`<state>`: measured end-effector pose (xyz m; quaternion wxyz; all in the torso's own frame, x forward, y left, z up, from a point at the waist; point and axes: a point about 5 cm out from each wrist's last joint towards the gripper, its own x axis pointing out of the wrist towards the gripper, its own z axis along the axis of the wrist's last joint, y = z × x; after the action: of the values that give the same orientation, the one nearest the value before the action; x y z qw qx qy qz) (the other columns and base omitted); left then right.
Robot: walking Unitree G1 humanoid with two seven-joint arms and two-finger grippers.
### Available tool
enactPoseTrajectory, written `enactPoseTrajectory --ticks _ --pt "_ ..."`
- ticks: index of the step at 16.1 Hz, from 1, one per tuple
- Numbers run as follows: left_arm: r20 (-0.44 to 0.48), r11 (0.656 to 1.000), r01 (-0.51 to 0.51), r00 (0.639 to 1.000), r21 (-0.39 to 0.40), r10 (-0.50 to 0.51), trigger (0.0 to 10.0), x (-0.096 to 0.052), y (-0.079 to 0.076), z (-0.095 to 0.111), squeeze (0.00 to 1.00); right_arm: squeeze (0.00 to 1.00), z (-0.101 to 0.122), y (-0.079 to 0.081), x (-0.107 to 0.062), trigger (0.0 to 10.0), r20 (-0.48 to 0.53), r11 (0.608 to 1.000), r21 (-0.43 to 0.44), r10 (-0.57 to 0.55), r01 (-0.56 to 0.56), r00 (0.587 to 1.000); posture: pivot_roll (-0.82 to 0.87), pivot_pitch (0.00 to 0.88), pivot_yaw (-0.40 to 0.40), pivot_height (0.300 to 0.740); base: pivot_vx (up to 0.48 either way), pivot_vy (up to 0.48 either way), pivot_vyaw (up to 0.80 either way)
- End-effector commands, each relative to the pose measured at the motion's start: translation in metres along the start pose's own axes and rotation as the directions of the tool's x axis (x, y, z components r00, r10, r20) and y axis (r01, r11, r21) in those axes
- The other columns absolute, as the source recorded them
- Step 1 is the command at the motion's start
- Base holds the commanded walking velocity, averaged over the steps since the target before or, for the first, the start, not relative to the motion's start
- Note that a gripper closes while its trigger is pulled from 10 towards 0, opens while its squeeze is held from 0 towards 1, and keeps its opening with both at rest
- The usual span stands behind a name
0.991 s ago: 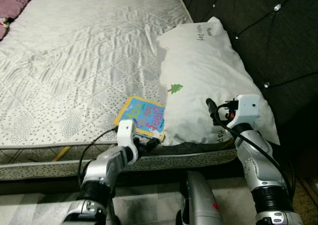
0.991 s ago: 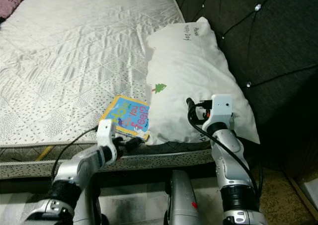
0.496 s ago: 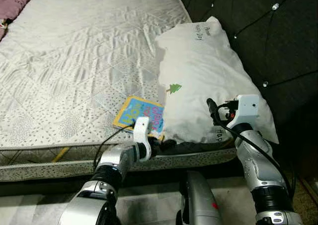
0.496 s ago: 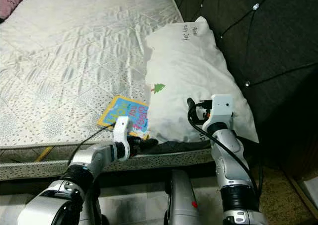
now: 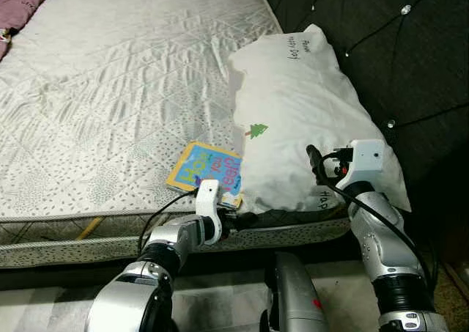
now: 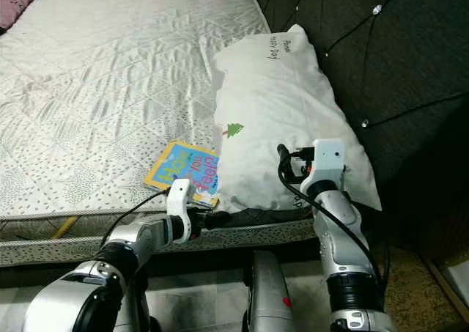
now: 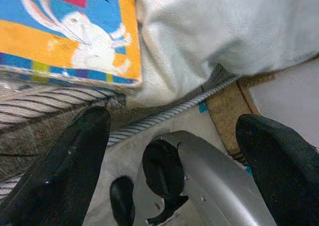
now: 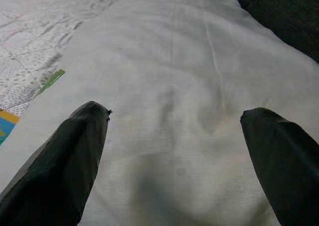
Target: Clean up the room
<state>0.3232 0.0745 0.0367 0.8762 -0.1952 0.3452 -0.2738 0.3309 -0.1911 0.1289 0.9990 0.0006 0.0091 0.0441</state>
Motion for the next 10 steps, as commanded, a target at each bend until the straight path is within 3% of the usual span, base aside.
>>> enactPoseTrajectory --ticks 1,3,6,10 --pt "0.034 0.999 -0.03 0.999 -0.033 0.031 10.0 -0.002 0.005 0.006 0.0 0.0 0.002 -0.005 -0.001 10.0 0.005 1.0 -0.012 -0.011 0.011 1.0 -0.21 0.077 -0.041 0.543 0.0 0.0 0.0" --pt "0.043 0.998 -0.054 0.998 -0.036 0.055 10.0 -0.004 0.009 0.008 0.0 0.0 0.002 -0.004 -0.001 10.0 0.006 1.0 -0.012 -0.01 0.01 1.0 -0.21 0.077 -0.041 0.543 0.0 0.0 0.0" --pt "0.116 0.983 -0.144 0.981 -0.112 0.157 10.0 -0.013 0.025 0.023 0.0 0.0 0.004 -0.007 -0.003 10.0 0.009 1.0 -0.025 -0.01 0.01 1.0 -0.24 0.076 -0.043 0.543 0.0 0.0 0.0" --pt "0.154 0.962 -0.241 0.954 -0.126 0.258 10.0 -0.024 0.04 0.036 0.0 0.0 0.004 -0.008 -0.005 10.0 0.009 1.0 -0.027 -0.015 0.015 1.0 -0.25 0.079 -0.043 0.543 0.0 0.0 0.0"
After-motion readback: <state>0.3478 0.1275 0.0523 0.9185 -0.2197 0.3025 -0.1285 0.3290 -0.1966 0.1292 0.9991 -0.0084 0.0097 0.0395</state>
